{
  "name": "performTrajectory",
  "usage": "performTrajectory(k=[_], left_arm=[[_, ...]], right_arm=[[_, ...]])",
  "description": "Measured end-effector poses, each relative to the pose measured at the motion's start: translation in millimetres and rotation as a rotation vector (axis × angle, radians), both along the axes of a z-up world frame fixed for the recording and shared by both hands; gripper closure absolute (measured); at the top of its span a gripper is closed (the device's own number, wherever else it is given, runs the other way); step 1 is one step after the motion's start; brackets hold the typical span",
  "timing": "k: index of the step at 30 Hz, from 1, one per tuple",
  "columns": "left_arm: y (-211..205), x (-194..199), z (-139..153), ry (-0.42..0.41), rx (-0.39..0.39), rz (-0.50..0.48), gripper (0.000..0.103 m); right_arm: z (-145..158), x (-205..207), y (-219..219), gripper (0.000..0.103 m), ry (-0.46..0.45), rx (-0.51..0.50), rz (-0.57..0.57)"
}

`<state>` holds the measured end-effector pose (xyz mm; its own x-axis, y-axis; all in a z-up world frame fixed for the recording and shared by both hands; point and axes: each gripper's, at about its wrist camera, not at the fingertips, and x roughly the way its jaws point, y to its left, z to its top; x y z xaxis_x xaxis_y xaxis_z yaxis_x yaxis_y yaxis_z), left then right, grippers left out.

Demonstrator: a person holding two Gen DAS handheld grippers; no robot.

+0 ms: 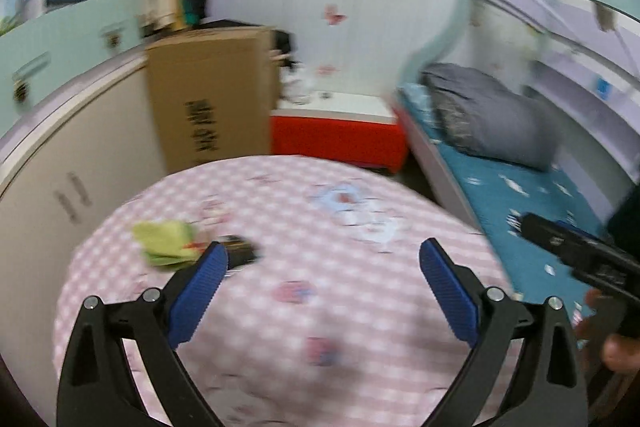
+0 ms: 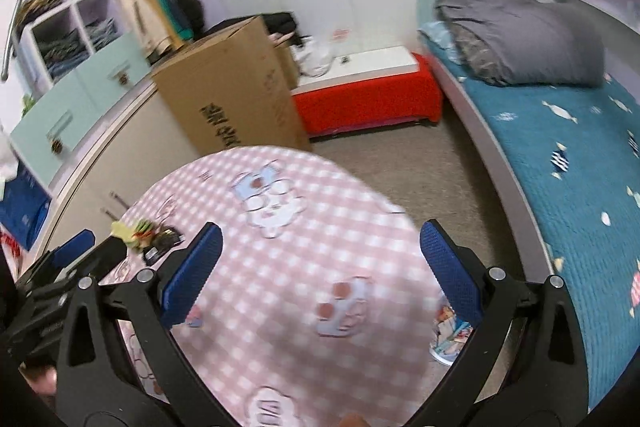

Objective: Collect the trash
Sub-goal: 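Move both tools back toward the table, then grasp the green plush toy with the left tool while the right tool grasps the black snack bag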

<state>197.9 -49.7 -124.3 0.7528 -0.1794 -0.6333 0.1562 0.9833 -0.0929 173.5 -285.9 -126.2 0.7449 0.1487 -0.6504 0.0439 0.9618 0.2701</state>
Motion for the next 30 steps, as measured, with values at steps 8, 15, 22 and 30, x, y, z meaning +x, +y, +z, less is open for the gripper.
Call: performTrajectory(k=[8, 15, 22, 30], left_arm=[[86.9, 25.8, -35.8, 0.04, 0.022, 0.19, 0.008], [108.5, 56.6, -65.9, 0.107, 0.034, 0.212, 0.008], [112.3, 85.7, -87.3, 0.127, -0.008, 0.159, 0.054], [141.7, 70.1, -90.8, 0.136, -0.096, 0.141, 0.078]], right_arm=[[-16.7, 23.2, 54.3, 0.006, 0.047, -0.022, 0.099], [-35.1, 38.0, 80.3, 0.006, 0.088, -0.03, 0.145], [-49.7, 52.1, 100.0, 0.006, 0.122, -0.034, 0.193], [-68.1, 80.9, 163.6, 0.006, 0.157, -0.044, 0.342]])
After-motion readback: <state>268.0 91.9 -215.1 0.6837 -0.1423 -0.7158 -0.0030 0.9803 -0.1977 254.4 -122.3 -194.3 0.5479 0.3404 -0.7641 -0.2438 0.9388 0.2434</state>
